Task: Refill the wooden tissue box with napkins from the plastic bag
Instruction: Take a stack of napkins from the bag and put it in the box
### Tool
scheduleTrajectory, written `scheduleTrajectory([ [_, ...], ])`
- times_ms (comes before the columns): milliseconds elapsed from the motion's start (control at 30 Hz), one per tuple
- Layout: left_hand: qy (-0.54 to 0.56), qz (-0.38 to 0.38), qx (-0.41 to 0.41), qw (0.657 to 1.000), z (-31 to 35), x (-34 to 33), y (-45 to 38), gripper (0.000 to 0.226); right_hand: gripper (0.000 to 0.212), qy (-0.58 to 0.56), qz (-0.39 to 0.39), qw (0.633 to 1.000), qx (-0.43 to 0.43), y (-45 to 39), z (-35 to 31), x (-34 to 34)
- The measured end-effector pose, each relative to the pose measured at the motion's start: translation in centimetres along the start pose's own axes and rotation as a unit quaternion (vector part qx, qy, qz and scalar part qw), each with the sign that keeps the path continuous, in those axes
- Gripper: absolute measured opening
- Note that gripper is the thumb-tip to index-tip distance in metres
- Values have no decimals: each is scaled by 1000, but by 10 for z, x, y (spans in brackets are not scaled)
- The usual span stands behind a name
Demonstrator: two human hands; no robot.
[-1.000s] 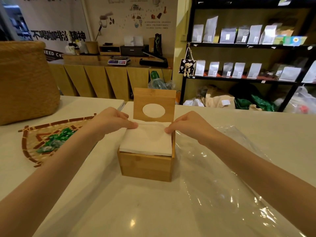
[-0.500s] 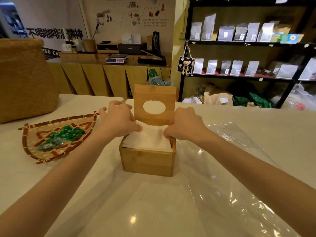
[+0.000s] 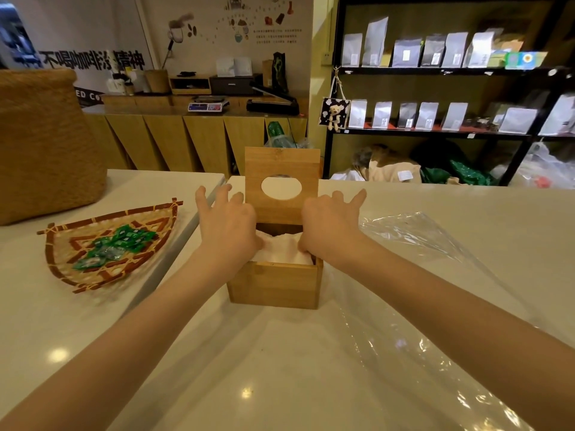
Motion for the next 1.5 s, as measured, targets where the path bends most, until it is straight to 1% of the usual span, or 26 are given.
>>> scheduleTrajectory([
  [67, -15, 28, 2, 1000, -3, 5, 2, 24, 20, 34, 32, 999, 17, 2, -3, 3],
  [100, -5, 29, 1, 1000, -5, 7, 3, 23, 21, 43, 45, 998, 20, 4, -3, 4],
  [167, 48, -5, -10, 999, -12, 10, 3, 19, 21, 12, 35, 999, 20, 4, 0, 7],
  [200, 74, -45, -17, 996, -14, 10, 3, 19, 18, -33, -4, 999, 13, 3, 3, 6],
  [233, 89, -97, -27, 991, -16, 9, 4, 22, 23, -81, -67, 994, 1, 2, 6, 4],
  [267, 91, -152, -40, 983, -18, 6, 4, 27, 36, -109, -139, 984, -7, 1, 8, 0],
  [300, 84, -199, -55, 975, -18, 3, 5, 31, 46, -103, -198, 975, -4, 1, 9, -2],
  [333, 74, -230, -68, 968, -18, 1, 5, 33, 52, -77, -235, 969, 7, 1, 8, -5],
  [400, 58, -253, -89, 962, -17, -2, 2, 35, 54, -30, -278, 960, 20, 0, 6, -8],
  [433, 44, -254, -98, 961, -15, -3, 1, 35, 50, -20, -296, 955, 20, -2, 5, -10],
  [467, 24, -253, -103, 962, -13, -3, -1, 36, 42, -9, -310, 950, 19, -3, 3, -11],
  [533, -19, -256, -101, 961, -9, -4, -2, 40, 20, 18, -318, 948, 17, -3, -1, -14],
  [600, -42, -262, -92, 960, -6, -8, -3, 43, 16, 47, -300, 953, 8, -1, -4, -14],
  [633, -48, -263, -89, 959, -5, -9, -3, 43, 19, 62, -287, 956, 3, 0, -6, -13],
  [733, -68, -264, -82, 959, -2, -11, -1, 43, 34, 103, -263, 959, -26, 5, -8, -10],
  [800, -78, -263, -76, 959, 0, -13, -1, 43, 39, 124, -258, 957, -41, 8, -8, -9],
  [933, -85, -266, -70, 958, 2, -18, -3, 44, 40, 141, -247, 957, -56, 10, -9, -12],
  [1100, -82, -270, -63, 957, 2, -23, -4, 45, 39, 126, -237, 962, -56, 8, -7, -15],
  [1200, -36, -282, -64, 956, 2, -25, -4, 44, 37, 63, -234, 968, -65, 10, -2, -17],
  [1267, -2, -276, -60, 959, 2, -19, -2, 40, 29, -43, -225, 972, -45, 11, 1, -19],
  [1300, 15, -268, -52, 962, 2, -15, 0, 37, 30, -113, -231, 966, -29, 13, 3, -18],
  [1333, 26, -256, -44, 965, 3, -9, 2, 34, 36, -182, -246, 952, -15, 16, 6, -16],
  [1367, 32, -230, -38, 972, 4, 1, 6, 31, 42, -244, -263, 933, -9, 21, 12, -10],
  [1400, 32, -184, -36, 982, 6, 15, 10, 29, 48, -300, -273, 914, -11, 26, 19, -4],
  [1467, 48, -57, -59, 995, 19, 51, 23, 27, 53, -385, -259, 886, -21, 36, 43, 12],
  [1500, 83, -1, -94, 992, 30, 68, 32, 26, 51, -413, -242, 878, -19, 39, 56, 20],
])
Point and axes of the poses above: each hand's wrist, its own y-axis away from the middle knuckle, its own x-axis out of the back of the hand, z = x × y, the point moved 5 cm from there along -y, towards the middle knuckle, and after that the axes turned 4 degrees about -y, right-handed, at the moved point
